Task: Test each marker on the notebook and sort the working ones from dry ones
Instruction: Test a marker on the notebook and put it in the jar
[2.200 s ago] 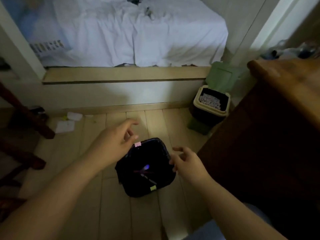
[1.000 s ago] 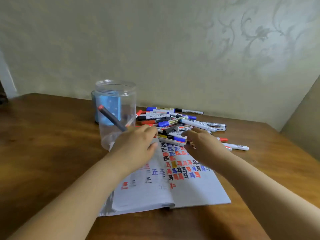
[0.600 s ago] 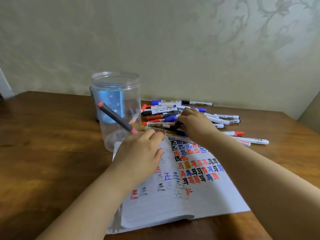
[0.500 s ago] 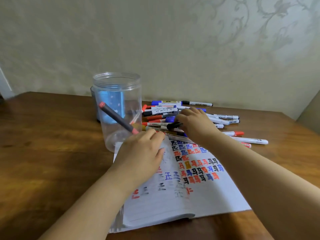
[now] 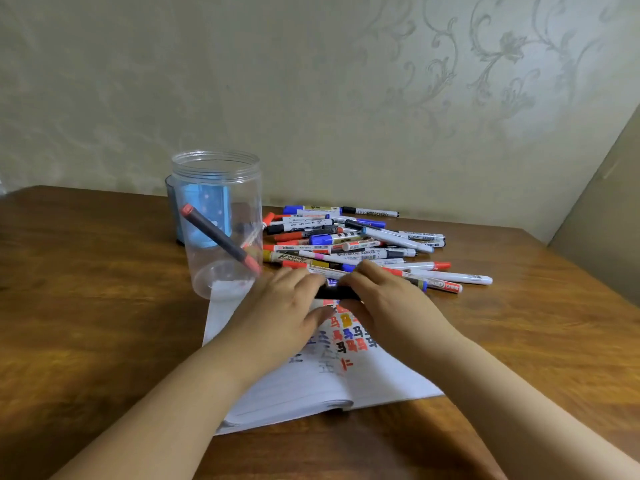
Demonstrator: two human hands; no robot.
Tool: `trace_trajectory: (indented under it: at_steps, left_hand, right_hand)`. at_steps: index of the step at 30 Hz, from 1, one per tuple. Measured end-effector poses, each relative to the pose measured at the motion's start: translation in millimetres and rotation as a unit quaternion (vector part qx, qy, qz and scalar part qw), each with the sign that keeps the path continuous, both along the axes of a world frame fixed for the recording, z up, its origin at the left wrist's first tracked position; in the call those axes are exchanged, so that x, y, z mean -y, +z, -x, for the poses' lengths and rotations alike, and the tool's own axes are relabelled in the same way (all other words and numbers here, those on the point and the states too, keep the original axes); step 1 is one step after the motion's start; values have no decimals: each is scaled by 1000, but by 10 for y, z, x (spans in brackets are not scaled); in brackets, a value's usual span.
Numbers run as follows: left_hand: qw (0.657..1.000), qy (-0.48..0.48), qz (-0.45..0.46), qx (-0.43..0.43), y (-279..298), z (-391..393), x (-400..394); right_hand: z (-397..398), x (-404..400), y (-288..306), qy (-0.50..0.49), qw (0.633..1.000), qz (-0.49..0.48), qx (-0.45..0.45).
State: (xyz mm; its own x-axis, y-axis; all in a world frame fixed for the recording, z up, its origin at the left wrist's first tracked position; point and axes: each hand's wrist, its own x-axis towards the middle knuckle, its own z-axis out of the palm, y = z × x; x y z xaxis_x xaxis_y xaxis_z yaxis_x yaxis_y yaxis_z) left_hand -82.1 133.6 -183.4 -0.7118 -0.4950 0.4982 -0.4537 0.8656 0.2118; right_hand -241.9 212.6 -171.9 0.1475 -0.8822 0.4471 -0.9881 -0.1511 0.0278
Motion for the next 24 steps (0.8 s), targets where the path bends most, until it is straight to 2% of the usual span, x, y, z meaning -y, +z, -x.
trace_trajectory:
  at_steps: [5,9,13,17,19,22,24]
  left_hand:
    - [997,-38,-33,65,-43,23,-41]
    - [994,-55,-37,87,-72,40,-43]
    - [986,-84,-98,103,-70,46,-32]
    - [981,-97,-126,108,-61,46,-33]
    - [982,-96,-123,110,-62,50,-29]
    - [987,-84,-116,76,-53,49,-41]
    - [992,-69,-96,53,-39,32,-39]
  right_hand:
    - [-60,-73,-252,-13,999,-1,-31]
    - [-135,-106,-342,-5,1000,-19,-9]
    - [-106,-147,-329,7,998,-58,4]
    - [-17,-209,-270,7,997,-77,-10]
    - [36,-231,-248,5,998,-48,-32]
    - [-8,-231,-208,-3,998,-58,-3]
    - [-12,-224,-190,-66,992,-103,30]
